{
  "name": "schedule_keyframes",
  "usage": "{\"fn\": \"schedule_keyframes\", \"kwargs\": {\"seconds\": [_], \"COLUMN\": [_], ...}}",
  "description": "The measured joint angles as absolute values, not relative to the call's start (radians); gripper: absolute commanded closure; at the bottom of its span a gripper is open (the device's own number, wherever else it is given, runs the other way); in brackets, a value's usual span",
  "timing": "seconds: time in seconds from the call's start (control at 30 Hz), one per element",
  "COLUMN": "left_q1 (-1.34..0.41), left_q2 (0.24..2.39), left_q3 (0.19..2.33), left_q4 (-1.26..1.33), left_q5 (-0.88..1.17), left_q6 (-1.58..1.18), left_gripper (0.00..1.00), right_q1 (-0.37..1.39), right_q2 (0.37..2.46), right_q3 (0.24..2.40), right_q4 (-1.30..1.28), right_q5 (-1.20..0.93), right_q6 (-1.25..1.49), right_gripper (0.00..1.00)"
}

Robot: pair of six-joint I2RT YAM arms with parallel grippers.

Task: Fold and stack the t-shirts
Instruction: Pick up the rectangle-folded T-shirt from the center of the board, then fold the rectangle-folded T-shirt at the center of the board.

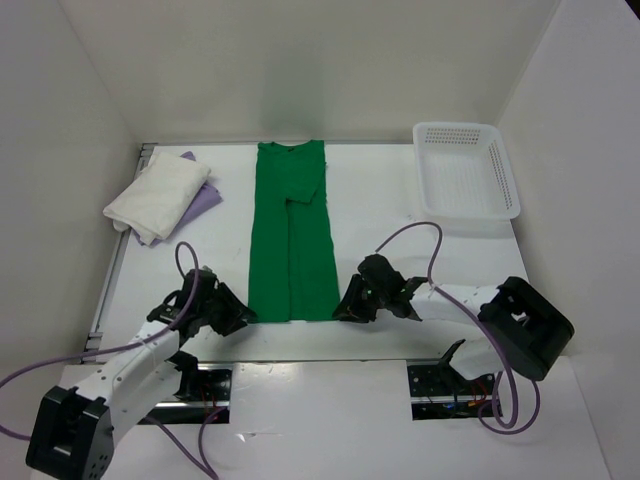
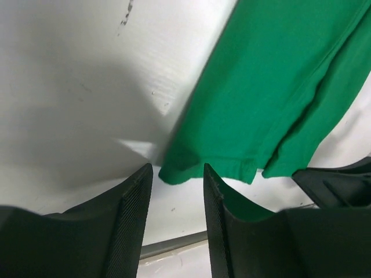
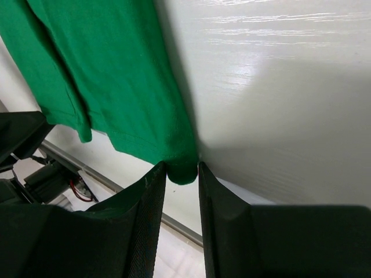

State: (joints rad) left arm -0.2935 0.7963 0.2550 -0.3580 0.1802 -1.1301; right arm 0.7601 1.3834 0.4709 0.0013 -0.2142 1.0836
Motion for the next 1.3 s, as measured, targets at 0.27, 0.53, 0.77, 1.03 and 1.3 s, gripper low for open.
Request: {"fn": "schedule_keyframes", "kwargs": {"seconds": [0.27,0.53,0.77,1.03,1.3], "left_q1": [-0.294,-0.294,-0.351,-0.351,-0.204], "left_q2": [0.941,0.985,0.906,0.89,1.127], "left_q3": [0.308,0.39,0.437,0.598,0.754], "left_q4": [-0.305,-0.327,-0.439,-0.643,-0.546], "left_q5": [0.141,0.157,0.267,0.317,0.32], "left_q6": [-1.121,-1.049,-1.019,-0.988,-0.915], "left_gripper": [0.71,0.93,0.95,0.95,0.94], "right_q1": [0.76,0.76,0.793,0.778,0.586], "right_q2": [1.376,1.382,1.288,1.145,1.459], "right_q3": [0.471,0.492,0.484,0.642,1.021], "right_q4": [-0.012,-0.052,-0.147,-0.4,-0.448], "right_q5": [-0.204,-0.194,-0.202,-0.213,-0.194], "right_q6": [1.079,1.055,1.077,1.036,0.82], "right_gripper": [0.72,1.0,1.0,1.0,1.0]}}
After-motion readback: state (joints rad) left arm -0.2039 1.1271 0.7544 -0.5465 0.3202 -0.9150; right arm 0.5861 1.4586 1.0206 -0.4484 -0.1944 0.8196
